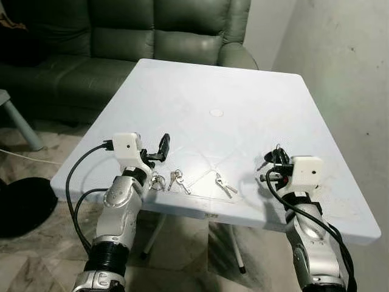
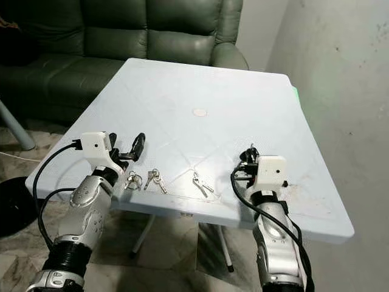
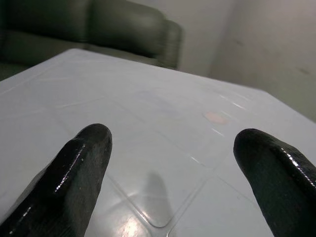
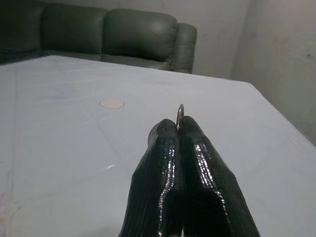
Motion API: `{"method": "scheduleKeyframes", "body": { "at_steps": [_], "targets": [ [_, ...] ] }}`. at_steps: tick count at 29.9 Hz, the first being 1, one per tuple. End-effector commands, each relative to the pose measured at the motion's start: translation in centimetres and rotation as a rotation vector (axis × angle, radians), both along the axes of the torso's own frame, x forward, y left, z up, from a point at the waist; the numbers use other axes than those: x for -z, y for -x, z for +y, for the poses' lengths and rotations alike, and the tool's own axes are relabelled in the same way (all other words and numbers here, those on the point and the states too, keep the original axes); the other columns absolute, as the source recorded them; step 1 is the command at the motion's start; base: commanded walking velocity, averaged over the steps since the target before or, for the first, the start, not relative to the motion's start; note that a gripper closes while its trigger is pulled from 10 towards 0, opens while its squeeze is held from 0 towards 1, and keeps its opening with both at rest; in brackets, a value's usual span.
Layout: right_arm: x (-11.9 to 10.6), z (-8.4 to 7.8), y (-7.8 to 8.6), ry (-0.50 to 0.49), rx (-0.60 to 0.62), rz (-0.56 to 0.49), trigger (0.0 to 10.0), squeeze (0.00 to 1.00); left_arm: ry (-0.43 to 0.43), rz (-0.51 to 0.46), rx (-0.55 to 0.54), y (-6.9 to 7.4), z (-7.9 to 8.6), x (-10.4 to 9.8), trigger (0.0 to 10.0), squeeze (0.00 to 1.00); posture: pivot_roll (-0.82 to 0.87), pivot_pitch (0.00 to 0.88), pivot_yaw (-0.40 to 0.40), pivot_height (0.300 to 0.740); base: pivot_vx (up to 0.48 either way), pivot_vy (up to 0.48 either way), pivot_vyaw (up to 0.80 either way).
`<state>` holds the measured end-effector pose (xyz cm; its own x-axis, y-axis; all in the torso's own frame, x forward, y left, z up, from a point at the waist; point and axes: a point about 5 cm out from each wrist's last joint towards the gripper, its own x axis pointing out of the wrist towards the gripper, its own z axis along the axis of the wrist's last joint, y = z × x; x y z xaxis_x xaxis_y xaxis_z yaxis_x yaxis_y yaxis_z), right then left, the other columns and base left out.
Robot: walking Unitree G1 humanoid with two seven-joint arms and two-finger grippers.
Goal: Hang keys on a hook
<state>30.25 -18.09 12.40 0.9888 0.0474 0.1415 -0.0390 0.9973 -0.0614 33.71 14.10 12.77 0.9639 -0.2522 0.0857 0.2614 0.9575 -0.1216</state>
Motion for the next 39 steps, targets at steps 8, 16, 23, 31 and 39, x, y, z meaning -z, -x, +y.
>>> {"method": "scheduleKeyframes", "body": {
  "at_steps": [8, 16, 23, 31, 39],
  "targets": [
    [-0.5, -4.0, -0.9, 0.157, 0.003, 0.014, 10.0, 0.0, -0.063, -0.006, -0.068, -1.6, 3.7, -1.3, 10.0, 0.0, 0.04, 0.0, -0.028, 0.74, 0.0, 0.0, -0.76],
    [-0.6, -3.9, -1.1, 0.113, 0.031, -0.003, 10.0, 0.0, -0.02, -0.013, -0.087, -1.7, 3.1, -1.4, 10.0, 0.0, 0.04, 0.0, -0.031, 0.74, 0.0, 0.0, -0.75],
    [-0.2, -3.0, -1.0, 0.075, 0.04, -0.002, 10.0, 0.0, 0.013, 0.0, -0.089, -1.6, 2.5, -1.1, 10.0, 0.0, 0.05, 0.0, -0.038, 0.74, 0.0, 0.0, -0.75],
    [-0.4, -2.8, -1.1, 0.075, 0.033, -0.008, 10.0, 0.0, 0.028, -0.017, -0.099, -1.7, 2.4, -1.4, 10.0, 0.0, 0.06, 0.0, -0.043, 0.74, 0.0, 0.332, -0.74],
    [-0.2, -2.9, -0.8, 0.075, 0.038, -0.002, 10.0, 0.0, 0.043, -0.01, -0.11, -1.5, 2.1, -1.4, 10.0, 0.0, 0.06, 0.0, -0.047, 0.74, 0.0, 0.0, -0.74]
  ]
}}
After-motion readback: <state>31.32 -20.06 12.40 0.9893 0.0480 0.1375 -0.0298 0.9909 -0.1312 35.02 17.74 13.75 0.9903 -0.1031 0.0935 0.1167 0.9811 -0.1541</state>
